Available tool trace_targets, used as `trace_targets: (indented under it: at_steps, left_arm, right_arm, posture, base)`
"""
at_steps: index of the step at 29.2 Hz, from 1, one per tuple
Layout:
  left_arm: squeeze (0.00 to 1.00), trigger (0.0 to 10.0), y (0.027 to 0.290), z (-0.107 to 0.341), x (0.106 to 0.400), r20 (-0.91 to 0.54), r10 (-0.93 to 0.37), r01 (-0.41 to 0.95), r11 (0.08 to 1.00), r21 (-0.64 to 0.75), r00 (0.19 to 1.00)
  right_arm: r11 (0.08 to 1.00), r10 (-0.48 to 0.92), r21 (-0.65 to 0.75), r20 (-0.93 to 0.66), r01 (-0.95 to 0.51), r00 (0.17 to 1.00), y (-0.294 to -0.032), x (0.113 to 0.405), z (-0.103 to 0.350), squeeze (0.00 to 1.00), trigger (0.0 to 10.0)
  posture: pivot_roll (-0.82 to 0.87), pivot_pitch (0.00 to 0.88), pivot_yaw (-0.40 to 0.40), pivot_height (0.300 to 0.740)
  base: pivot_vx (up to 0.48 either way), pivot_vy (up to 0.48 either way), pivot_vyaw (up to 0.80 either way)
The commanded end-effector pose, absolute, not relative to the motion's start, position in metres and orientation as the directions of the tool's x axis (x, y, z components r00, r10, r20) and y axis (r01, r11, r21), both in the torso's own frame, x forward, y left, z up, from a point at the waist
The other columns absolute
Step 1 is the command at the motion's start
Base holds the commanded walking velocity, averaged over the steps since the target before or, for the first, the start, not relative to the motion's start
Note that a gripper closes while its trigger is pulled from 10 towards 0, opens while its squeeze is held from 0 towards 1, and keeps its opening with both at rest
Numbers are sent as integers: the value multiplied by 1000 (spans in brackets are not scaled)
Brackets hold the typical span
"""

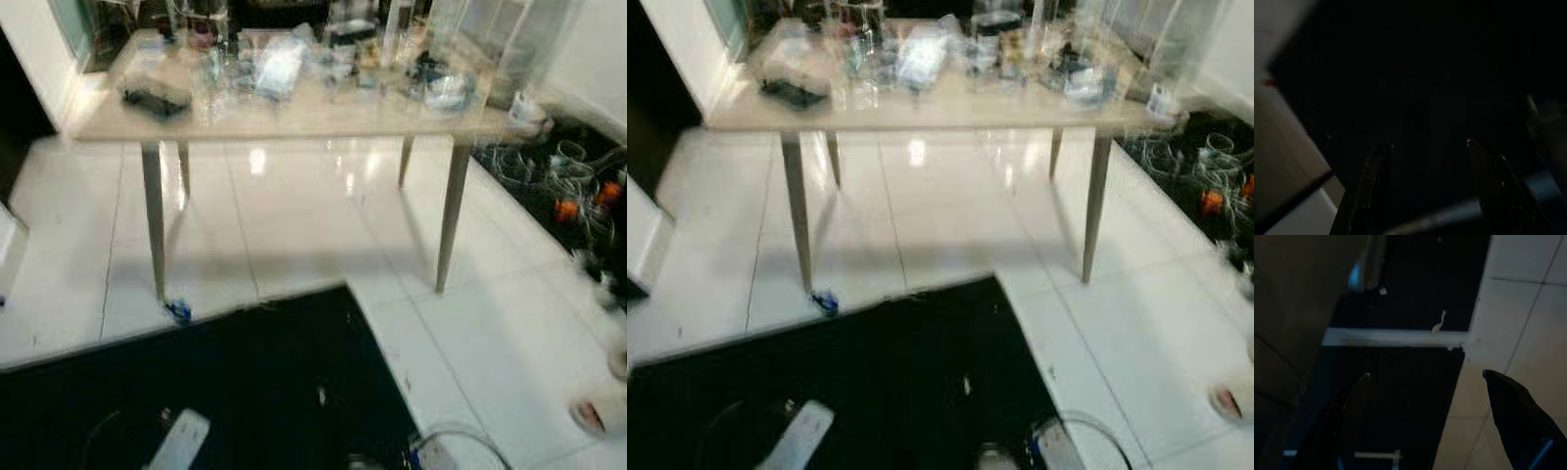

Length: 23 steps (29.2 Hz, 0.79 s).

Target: Picking trash to rubbish bin

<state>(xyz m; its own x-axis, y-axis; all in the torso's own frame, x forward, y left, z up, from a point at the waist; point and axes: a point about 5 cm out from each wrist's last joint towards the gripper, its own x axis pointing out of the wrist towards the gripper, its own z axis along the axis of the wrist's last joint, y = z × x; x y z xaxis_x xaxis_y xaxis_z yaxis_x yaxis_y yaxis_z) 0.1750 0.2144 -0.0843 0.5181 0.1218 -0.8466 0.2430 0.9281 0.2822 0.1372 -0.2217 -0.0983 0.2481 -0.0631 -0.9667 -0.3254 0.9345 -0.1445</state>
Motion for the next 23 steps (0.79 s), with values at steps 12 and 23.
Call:
trace_targets:
  at_steps: [12, 23]
  left_arm:
    - [0, 10000, 236, 9, 295, -471, 175, -114, 981, 155, 865]
    - [0, 10000, 191, 118, 365, 57, -167, 176, 945, -275, 984]
  right_arm:
    - [928, -64, -149, -967, -341, 249, -223, 139, -97, 0, 10000]
    - [922, -64, -151, -967, -357, 245, -223, 139, -98, 0, 10000]
  posture:
    - [-12, 64, 71, 740]
    - [-10, 63, 68, 740]
  base:
    - [428, 0, -197]
    - [443, 0, -785]
